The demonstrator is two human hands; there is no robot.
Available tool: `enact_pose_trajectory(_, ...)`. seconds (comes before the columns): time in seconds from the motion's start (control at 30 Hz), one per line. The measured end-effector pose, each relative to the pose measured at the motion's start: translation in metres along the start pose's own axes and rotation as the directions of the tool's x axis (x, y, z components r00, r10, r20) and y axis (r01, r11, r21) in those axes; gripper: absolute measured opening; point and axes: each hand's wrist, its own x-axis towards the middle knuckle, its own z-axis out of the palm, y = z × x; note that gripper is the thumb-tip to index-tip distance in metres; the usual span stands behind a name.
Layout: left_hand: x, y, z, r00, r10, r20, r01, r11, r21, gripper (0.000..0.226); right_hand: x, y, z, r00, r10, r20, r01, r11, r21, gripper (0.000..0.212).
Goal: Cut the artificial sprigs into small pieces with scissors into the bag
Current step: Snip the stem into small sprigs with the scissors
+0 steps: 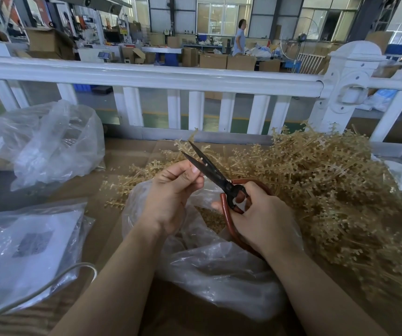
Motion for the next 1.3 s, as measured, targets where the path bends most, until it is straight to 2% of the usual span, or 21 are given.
enact_pose_trajectory(0.2,0.001,-0.001,-0.002,0.999,0.024,-0.028,-0.024,1.0,0.019,0.01,-0.001,0.0,0.0,1.0,0.014,-0.003,-0.014,0.999,0.03,0.073)
enact_pose_trajectory(0.3,0.0,0.0,-0.002,0.997,0.068,-0.033,-0.063,0.989,0.135,0.002,-0.001,0.001,0.001,1.0,-0.015,-0.017,0.015,1.0,0.005,0.066)
enact_pose_trajectory(0.4,-0.001,0.0,-0.003,0.992,0.124,-0.012,-0.116,0.953,0.279,0.012,0.0,0.003,0.005,0.999,-0.024,-0.031,0.023,1.0,-0.006,0.055)
enact_pose_trajectory(0.5,-0.002,0.001,-0.001,0.989,0.146,0.021,-0.145,0.933,0.33,0.014,0.001,0.004,0.006,0.997,-0.036,-0.071,0.035,0.999,-0.016,0.059)
enact_pose_trajectory(0.63,-0.001,0.0,-0.002,0.991,0.133,0.019,-0.133,0.943,0.305,0.017,0.001,0.005,0.009,0.995,-0.044,-0.094,0.043,0.999,-0.012,0.064)
enact_pose_trajectory(0.73,-0.001,0.0,-0.001,0.993,0.115,0.022,-0.117,0.961,0.25,0.01,0.002,0.006,0.01,0.993,-0.048,-0.11,0.047,0.999,-0.019,0.066)
enact_pose_trajectory(0.87,-0.001,0.001,-0.001,0.999,0.014,0.036,-0.016,0.997,0.075,0.005,0.001,0.005,0.008,0.991,-0.057,-0.122,0.053,0.998,-0.035,0.061)
enact_pose_trajectory(1.0,0.001,0.005,-0.005,0.995,-0.084,-0.049,0.077,0.989,-0.13,0.01,0.001,0.001,0.005,0.99,-0.092,-0.104,0.087,0.995,-0.053,0.057)
enact_pose_trajectory(1.17,0.001,0.007,-0.009,0.992,-0.124,-0.037,0.119,0.986,-0.114,0.007,0.0,-0.004,0.0,0.995,-0.091,-0.051,0.089,0.996,-0.031,0.057)
enact_pose_trajectory(1.3,0.003,0.009,-0.013,0.99,-0.138,-0.029,0.135,0.987,-0.081,0.006,0.0,-0.005,-0.002,0.997,-0.072,-0.021,0.072,0.997,-0.035,0.071)
